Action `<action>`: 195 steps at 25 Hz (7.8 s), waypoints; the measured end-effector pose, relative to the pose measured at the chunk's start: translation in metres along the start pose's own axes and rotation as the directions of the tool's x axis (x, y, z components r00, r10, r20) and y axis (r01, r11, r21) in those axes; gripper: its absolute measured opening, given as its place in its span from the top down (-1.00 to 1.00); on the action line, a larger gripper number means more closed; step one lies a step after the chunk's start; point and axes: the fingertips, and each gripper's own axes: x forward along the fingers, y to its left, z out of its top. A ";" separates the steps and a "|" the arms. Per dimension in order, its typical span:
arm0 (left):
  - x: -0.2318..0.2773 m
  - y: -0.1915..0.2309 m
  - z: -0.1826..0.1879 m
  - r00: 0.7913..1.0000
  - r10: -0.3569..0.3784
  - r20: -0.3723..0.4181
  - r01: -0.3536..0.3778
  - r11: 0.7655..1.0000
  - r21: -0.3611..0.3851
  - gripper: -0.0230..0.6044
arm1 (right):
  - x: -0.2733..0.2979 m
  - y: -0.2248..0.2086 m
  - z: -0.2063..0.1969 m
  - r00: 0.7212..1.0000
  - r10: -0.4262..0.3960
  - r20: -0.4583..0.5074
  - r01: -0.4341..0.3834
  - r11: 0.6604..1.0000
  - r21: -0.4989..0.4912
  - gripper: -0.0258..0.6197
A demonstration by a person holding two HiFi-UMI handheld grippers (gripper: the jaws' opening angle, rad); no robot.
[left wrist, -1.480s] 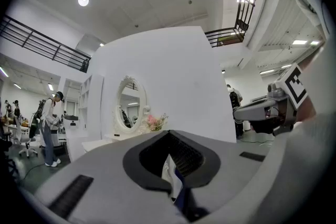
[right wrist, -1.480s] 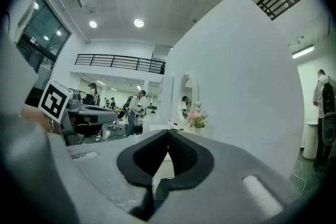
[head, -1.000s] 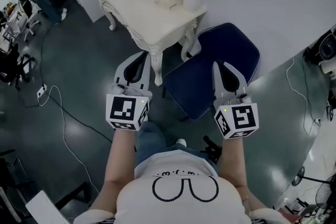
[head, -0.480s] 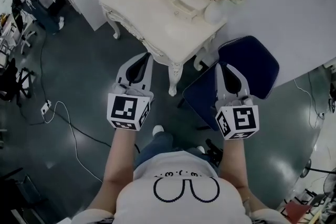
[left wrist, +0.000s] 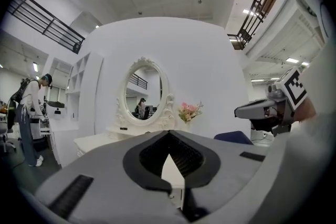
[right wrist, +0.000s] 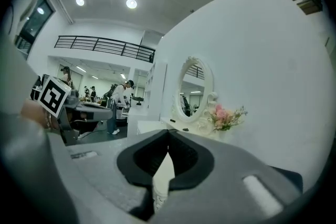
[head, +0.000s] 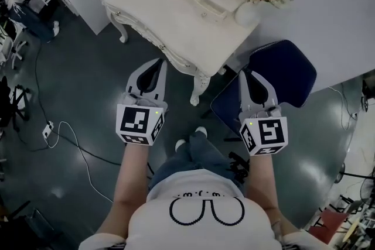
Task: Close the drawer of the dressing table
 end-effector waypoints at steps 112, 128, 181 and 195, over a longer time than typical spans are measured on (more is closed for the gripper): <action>0.414 0.029 -0.237 0.684 -0.425 -0.593 0.448 0.886 -0.119 0.64 | 0.210 -0.159 -0.151 0.800 -0.459 -0.386 0.567 0.788 0.240 0.92; 0.435 0.019 -0.241 0.678 -0.432 -0.595 0.443 0.886 -0.139 0.64 | 0.208 -0.173 -0.164 0.794 -0.445 -0.414 0.568 0.786 0.245 0.92; 0.445 0.136 -0.105 0.770 -0.594 -0.235 0.581 0.804 -0.130 0.04 | 0.273 -0.142 -0.092 0.754 -0.587 -0.294 0.649 0.733 0.204 0.92; 0.409 0.136 -0.023 0.787 -0.613 -0.065 0.612 0.790 -0.034 0.93 | 0.251 -0.122 -0.030 0.752 -0.634 -0.179 0.656 0.746 0.115 0.92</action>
